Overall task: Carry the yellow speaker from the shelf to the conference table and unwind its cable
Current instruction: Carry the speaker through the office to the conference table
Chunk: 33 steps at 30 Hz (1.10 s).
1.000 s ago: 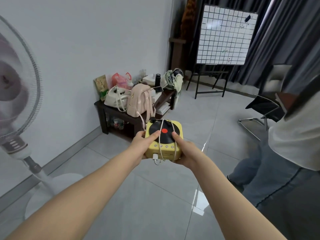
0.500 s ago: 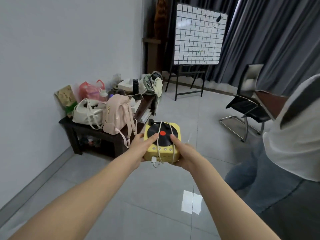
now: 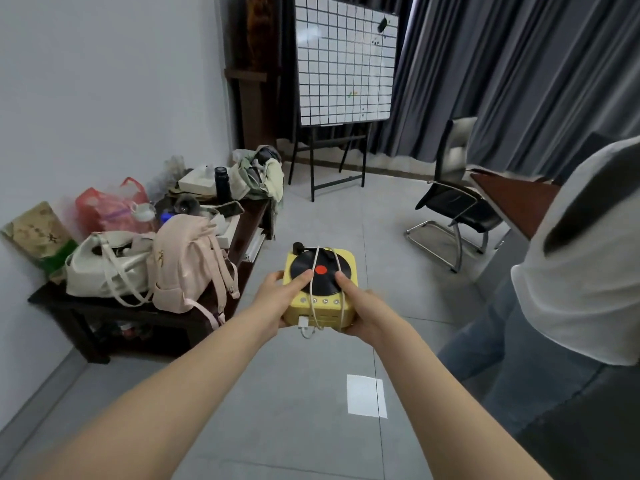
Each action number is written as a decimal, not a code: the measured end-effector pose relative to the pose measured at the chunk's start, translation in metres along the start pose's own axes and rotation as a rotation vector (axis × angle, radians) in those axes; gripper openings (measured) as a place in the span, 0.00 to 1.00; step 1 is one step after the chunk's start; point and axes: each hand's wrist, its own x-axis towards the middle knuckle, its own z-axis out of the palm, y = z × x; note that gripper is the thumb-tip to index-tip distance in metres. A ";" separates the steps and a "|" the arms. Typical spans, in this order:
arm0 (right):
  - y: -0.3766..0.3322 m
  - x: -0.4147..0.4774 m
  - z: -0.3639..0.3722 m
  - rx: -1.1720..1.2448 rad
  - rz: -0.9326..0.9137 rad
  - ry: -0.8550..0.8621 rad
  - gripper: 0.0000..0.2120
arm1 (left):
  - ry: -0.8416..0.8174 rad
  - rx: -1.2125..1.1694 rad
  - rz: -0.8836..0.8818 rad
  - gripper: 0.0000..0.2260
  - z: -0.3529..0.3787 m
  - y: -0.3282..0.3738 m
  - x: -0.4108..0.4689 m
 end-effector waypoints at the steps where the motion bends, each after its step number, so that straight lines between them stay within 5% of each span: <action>1: -0.005 0.011 -0.002 0.009 -0.002 0.004 0.34 | -0.004 -0.003 -0.001 0.27 0.003 0.004 0.011; 15: -0.113 0.183 -0.045 0.057 -0.018 0.035 0.28 | -0.021 0.070 0.019 0.30 0.081 0.080 0.200; 23: -0.166 0.260 -0.066 0.059 -0.011 0.107 0.39 | -0.047 0.087 0.001 0.32 0.122 0.112 0.289; 33: -0.244 0.361 -0.093 0.107 -0.055 0.179 0.29 | -0.166 0.118 0.027 0.31 0.178 0.170 0.420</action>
